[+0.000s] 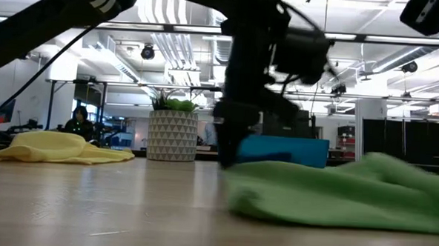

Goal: Fold microfiber towels
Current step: Fold the green microfiber towel on top of the light blue microfiber towel into the dark blue bin

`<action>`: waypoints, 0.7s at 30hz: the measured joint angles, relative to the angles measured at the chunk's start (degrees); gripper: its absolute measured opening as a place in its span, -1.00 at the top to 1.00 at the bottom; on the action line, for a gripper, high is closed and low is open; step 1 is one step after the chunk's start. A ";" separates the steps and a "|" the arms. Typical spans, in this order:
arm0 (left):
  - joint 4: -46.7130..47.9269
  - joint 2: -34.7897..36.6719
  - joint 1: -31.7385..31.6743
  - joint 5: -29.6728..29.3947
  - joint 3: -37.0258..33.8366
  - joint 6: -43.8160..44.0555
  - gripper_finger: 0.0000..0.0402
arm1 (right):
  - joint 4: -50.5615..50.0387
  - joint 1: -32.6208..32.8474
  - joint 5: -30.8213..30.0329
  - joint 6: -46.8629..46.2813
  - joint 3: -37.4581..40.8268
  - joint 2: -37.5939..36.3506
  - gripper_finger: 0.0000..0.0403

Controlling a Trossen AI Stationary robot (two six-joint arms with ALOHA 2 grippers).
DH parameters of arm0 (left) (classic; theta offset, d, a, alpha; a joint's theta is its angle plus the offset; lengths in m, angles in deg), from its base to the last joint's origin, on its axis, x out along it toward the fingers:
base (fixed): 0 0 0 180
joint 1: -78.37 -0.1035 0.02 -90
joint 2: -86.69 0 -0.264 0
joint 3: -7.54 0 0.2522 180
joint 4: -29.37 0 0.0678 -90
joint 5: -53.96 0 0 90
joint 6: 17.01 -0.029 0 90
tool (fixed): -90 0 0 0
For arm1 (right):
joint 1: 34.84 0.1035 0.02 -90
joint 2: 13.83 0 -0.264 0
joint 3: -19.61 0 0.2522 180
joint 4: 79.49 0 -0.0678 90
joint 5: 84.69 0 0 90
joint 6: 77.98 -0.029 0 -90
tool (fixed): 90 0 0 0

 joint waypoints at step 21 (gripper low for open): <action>0.04 20.19 -11.74 6.45 -14.19 -3.52 0.60 | 23.79 0.00 -0.86 -10.09 12.72 27.15 0.79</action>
